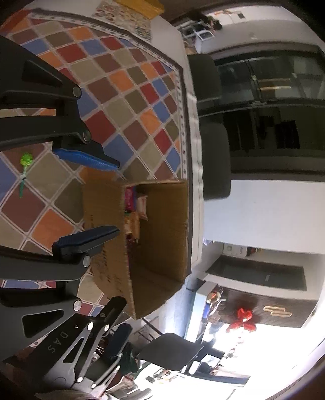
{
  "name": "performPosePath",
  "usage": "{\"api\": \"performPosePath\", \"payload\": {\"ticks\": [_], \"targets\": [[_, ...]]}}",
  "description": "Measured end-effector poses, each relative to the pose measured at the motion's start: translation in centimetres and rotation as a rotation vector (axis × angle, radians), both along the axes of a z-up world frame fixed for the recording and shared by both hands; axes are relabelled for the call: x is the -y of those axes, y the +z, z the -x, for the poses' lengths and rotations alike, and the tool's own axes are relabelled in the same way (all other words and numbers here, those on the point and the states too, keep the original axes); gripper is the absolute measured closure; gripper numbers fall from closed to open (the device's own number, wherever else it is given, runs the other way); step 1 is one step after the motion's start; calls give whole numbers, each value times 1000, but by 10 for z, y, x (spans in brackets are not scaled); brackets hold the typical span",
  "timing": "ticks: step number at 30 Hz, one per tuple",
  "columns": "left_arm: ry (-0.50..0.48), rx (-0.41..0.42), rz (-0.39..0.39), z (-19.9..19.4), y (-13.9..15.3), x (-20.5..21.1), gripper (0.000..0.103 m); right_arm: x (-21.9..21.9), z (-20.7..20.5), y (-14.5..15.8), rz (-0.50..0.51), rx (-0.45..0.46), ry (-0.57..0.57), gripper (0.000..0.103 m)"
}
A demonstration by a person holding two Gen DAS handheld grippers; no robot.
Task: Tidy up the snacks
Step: 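Withdraw both tools from the box toward the second lollipop and red candy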
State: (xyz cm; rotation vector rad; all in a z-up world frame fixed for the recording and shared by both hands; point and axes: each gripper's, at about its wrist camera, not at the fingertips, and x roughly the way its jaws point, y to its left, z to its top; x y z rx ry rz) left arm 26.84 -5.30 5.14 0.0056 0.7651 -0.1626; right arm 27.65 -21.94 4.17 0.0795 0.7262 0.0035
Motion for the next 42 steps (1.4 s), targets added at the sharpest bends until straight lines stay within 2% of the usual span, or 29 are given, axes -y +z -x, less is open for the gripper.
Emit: {"api": "performPosePath", "payload": {"ticks": [11, 13, 21, 25, 28, 35, 39, 42], "targets": [[134, -3, -10, 54, -35, -4, 50, -7, 39, -36, -14, -36, -36, 50], [142, 18, -27, 65, -40, -3, 50, -9, 50, -42, -22, -30, -43, 50], [199, 45, -7, 97, -66, -12, 49, -15, 84, -59, 3, 20, -72, 48], [246, 36, -10, 108, -85, -19, 49, -16, 92, -69, 35, 55, -101, 45], [282, 18, -5, 111, -100, -25, 49, -16, 92, -76, 65, 61, -118, 45], [311, -53, -57, 99, -133, -25, 49, -21, 83, -100, 82, 35, -142, 45], [340, -100, -43, 86, -146, -34, 50, -21, 74, -114, 82, 5, -167, 45], [348, -106, -25, 80, -150, -37, 52, -19, 67, -122, 88, -17, -183, 45]]}}
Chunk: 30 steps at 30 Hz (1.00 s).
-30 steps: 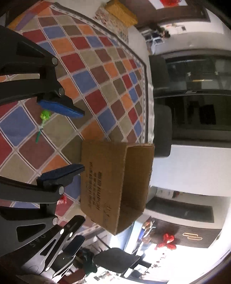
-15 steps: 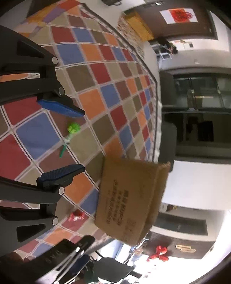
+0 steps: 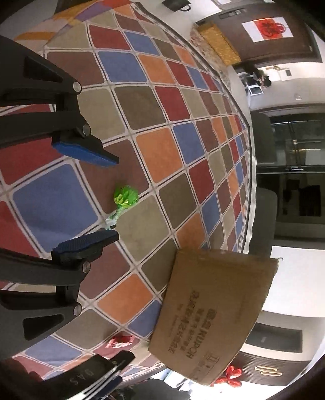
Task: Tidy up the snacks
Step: 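Withdraw both tools from the box toward the second lollipop and red candy, then grasp the second green lollipop with the left tool while the right tool grasps the red candy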
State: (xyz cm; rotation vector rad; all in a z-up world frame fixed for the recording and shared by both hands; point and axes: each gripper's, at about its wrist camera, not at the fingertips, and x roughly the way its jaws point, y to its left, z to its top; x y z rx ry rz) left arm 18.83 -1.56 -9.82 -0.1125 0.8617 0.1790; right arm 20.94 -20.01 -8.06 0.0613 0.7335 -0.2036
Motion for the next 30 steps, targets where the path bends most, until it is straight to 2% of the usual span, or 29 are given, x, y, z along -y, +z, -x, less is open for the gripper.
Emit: {"api": "performPosePath", "payload": {"ticks": [13, 20, 25, 26, 28, 30], "targets": [[6, -60, 80, -27, -21, -7, 67, 8, -26, -20, -21, -62, -29, 46], [5, -89, 113, -41, -26, -9, 68, 12, -37, -30, -40, -90, -49, 56], [-2, -91, 98, -48, -27, -7, 73, 11, -42, -37, -49, -120, -42, 61], [-5, -96, 93, -48, -27, -7, 77, 11, -43, -38, -51, -124, -40, 63], [-12, -95, 96, -49, -26, -6, 77, 11, -43, -40, -59, -135, -38, 66], [-22, -98, 94, -49, -27, -5, 77, 13, -44, -43, -83, -147, -31, 74]]}}
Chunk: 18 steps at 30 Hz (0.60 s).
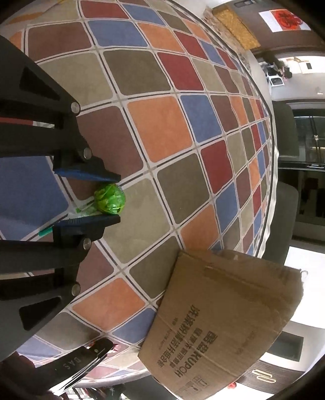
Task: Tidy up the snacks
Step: 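Grasp the second green lollipop with the left tool while the right tool grasps the red candy, then carry the lollipop with the left tool while the right tool carries the red candy into the box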
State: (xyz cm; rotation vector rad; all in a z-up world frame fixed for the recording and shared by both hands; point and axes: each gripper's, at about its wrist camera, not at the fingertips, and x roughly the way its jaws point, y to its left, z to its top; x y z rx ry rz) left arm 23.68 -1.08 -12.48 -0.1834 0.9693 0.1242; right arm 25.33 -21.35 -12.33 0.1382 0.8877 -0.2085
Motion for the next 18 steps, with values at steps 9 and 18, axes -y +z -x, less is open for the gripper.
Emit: {"api": "performPosePath", "payload": {"ticks": [9, 18], "targets": [[-111, 7, -3, 3, 10, 20, 78, -4, 10, 10, -27, 27, 48, 80], [-195, 78, -6, 13, 44, 33, 77, -15, 28, 46, -7, 90, 90, 80]]}}
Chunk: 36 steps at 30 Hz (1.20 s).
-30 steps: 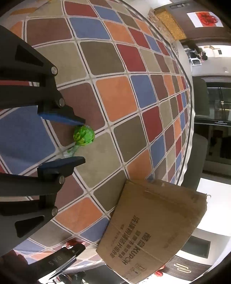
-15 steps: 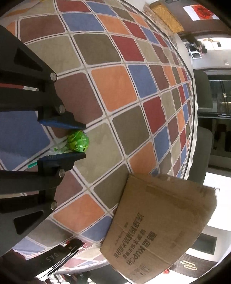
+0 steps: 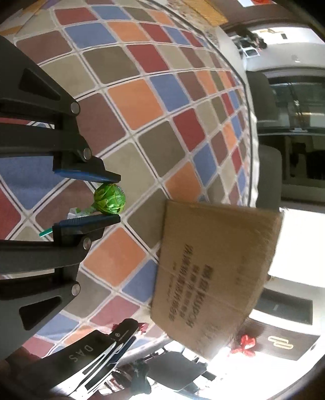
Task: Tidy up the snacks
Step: 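Carry the lollipop with the left tool while the right tool carries the red candy into the box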
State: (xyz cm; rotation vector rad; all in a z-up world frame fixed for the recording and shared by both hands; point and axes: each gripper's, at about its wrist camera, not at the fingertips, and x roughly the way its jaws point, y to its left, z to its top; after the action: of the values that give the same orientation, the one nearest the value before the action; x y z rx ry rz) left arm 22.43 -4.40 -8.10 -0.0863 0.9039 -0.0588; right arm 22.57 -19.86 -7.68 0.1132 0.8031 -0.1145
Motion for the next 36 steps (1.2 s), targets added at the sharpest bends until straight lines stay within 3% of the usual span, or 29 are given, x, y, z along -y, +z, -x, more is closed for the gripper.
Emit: {"api": "performPosePath", "payload": {"ticks": [9, 26, 30, 36], "targets": [[-55, 124, -9, 16, 48, 11, 78, 10, 15, 46, -5, 101, 9, 80], [-125, 321, -51, 35, 113, 22, 77, 4, 38, 95, 45, 226, 30, 80], [-142, 316, -3, 24, 123, 20, 77, 7, 38, 109, 62, 256, 29, 81], [-181, 247, 87, -9, 134, 18, 78, 8, 22, 125, 68, 253, 73, 81]]}}
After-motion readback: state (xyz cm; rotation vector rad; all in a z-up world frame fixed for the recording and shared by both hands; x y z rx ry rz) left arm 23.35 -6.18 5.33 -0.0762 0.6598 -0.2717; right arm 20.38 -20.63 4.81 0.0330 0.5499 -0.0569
